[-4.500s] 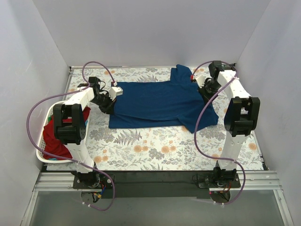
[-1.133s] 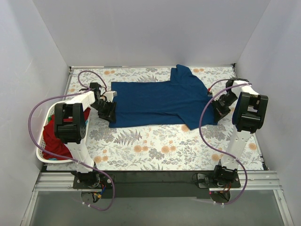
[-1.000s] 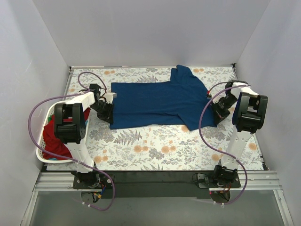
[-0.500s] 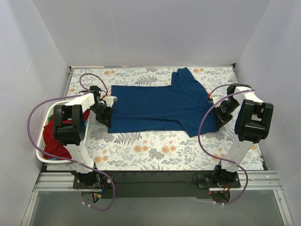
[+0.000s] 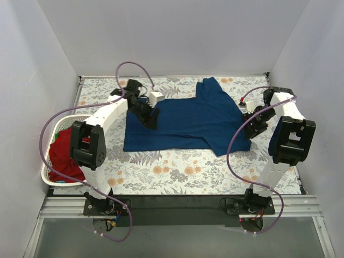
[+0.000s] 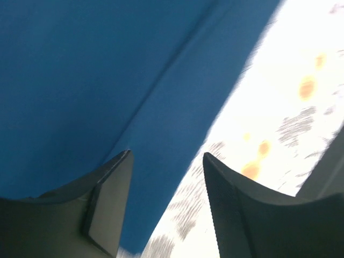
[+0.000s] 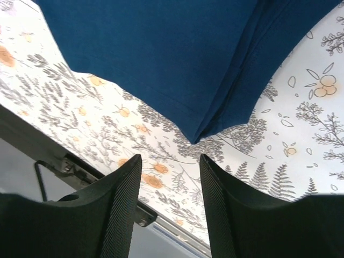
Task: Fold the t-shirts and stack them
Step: Fold the tshirt
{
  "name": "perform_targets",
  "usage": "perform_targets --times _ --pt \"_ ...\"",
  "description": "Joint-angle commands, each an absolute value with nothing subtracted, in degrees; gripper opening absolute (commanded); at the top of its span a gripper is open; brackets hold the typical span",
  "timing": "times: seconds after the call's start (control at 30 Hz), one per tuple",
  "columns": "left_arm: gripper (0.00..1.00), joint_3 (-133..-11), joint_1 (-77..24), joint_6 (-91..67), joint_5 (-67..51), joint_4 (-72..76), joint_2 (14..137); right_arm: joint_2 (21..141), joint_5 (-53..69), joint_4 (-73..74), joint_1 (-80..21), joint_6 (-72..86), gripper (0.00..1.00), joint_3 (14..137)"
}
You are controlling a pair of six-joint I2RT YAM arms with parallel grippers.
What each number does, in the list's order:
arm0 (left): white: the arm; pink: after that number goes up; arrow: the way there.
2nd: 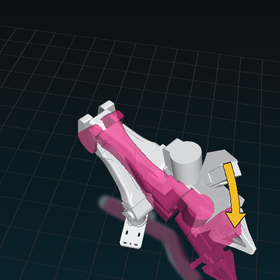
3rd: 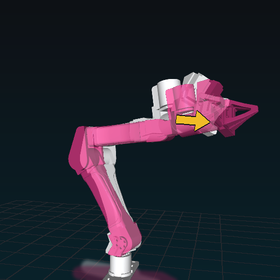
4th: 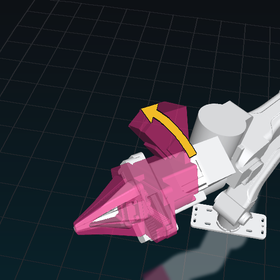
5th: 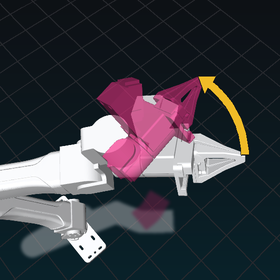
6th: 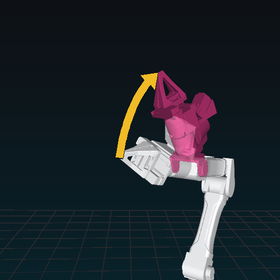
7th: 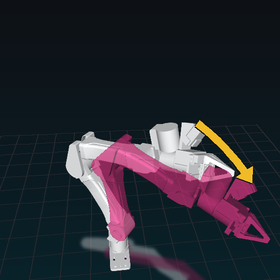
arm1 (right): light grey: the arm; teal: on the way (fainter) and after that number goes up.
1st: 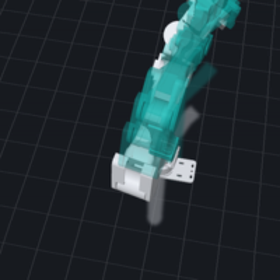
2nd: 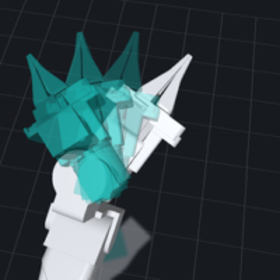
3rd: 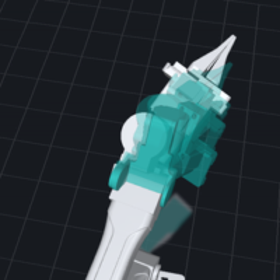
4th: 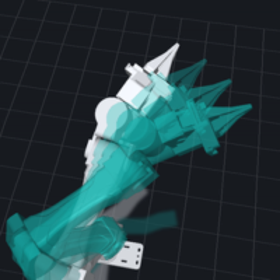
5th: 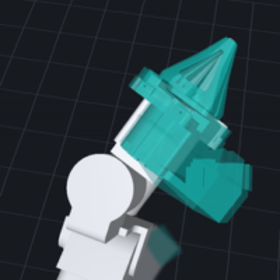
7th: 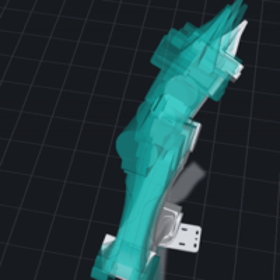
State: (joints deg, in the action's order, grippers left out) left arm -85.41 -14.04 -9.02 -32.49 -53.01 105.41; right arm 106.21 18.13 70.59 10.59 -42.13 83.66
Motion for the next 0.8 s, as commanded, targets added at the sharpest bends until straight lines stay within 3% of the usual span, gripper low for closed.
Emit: perform_targets --times 0.0,0.23,0.47,0.77 --pt "0.55 -86.7 -22.0 -10.4 -42.3 -45.0 105.2 106.2 22.9 74.4 10.8 -38.8 0.55 86.4" --pt "0.55 -82.2 -40.1 -18.4 -41.1 -21.5 109.4 112.8 23.4 73.2 11.2 -32.3 0.54 90.3" --pt "0.56 -78.4 -50.3 -19.1 -37.5 1.8 114.5 113.6 23.7 73.1 12.2 -30.1 0.47 88.3" --pt "0.55 -84.2 -56.8 -17.1 -31.3 10.3 125.1 112.5 27.7 75.3 19.6 -30.9 0.43 88.2"
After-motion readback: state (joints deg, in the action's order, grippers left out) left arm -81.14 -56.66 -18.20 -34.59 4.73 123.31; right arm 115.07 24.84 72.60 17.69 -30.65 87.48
